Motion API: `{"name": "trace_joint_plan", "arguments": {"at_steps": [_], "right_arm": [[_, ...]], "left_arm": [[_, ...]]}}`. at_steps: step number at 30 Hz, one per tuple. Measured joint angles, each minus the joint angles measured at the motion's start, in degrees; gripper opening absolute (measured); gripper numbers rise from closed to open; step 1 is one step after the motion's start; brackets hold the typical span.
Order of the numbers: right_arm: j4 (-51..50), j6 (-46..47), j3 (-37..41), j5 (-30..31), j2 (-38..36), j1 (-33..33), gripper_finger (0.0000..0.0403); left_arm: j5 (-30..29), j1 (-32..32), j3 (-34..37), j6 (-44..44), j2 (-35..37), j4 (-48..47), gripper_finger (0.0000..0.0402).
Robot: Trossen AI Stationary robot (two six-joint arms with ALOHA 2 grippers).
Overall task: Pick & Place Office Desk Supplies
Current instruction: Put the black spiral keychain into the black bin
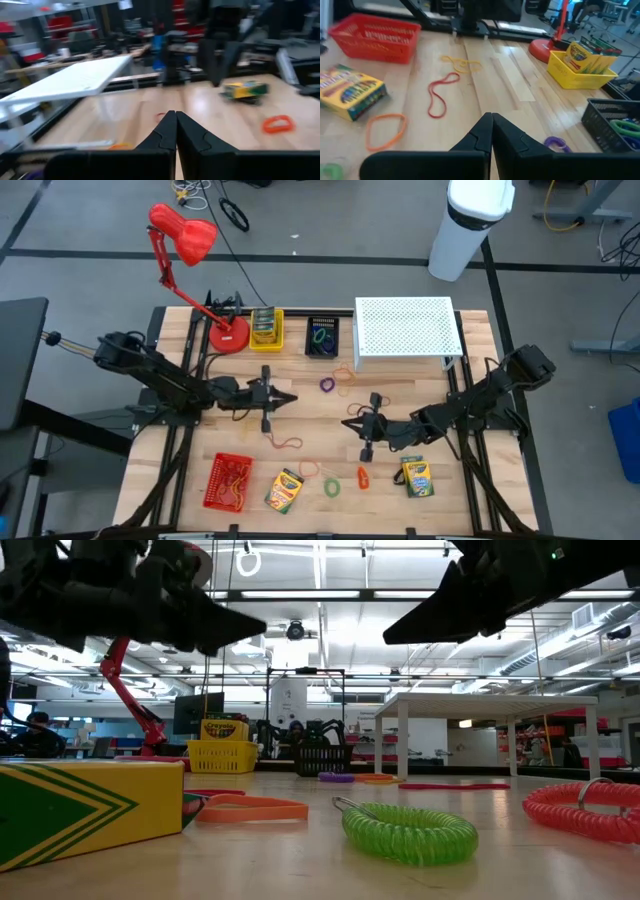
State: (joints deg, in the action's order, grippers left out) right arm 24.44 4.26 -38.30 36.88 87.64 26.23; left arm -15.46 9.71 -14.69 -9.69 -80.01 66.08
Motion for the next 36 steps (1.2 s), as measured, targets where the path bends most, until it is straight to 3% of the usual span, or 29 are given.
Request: {"name": "trace_joint_plan", "arguments": {"at_steps": [4,10,13,18,24,30,36], "right_arm": [[-7.8,1.8,-3.0,2.3,0.0,0.0,0.0017],[-29.5,12.2,-10.5,4.1,0.0,0.1,0.0018],[-43.6,21.2,-14.2,1.6,0.0,1.2,0.0032],[-61.9,35.2,-17.4,-7.8,0.0,4.5,0.0084],[-65.4,38.1,-17.5,-16.3,1.3,11.4,0.0144],[-64.7,36.3,-17.6,-20.2,4.4,20.5,0.0151],[-64.8,35.5,-17.6,-22.3,7.3,20.8,0.0151]], "left_arm": [[-2.0,-0.1,2.2,1.6,-0.9,1.7,0.001],[-1.9,0.0,2.6,3.1,-2.4,1.7,0.0015],[-1.2,0.0,2.6,3.9,-2.6,1.8,0.0015],[-0.6,0.0,2.6,4.2,-2.6,2.0,0.0016],[-0.6,0.0,2.6,4.8,-2.6,1.4,0.0016],[-0.6,0.0,2.6,4.9,-2.6,1.4,0.0016],[-0.6,0.0,2.6,5.0,-2.6,1.4,0.0016]]}}
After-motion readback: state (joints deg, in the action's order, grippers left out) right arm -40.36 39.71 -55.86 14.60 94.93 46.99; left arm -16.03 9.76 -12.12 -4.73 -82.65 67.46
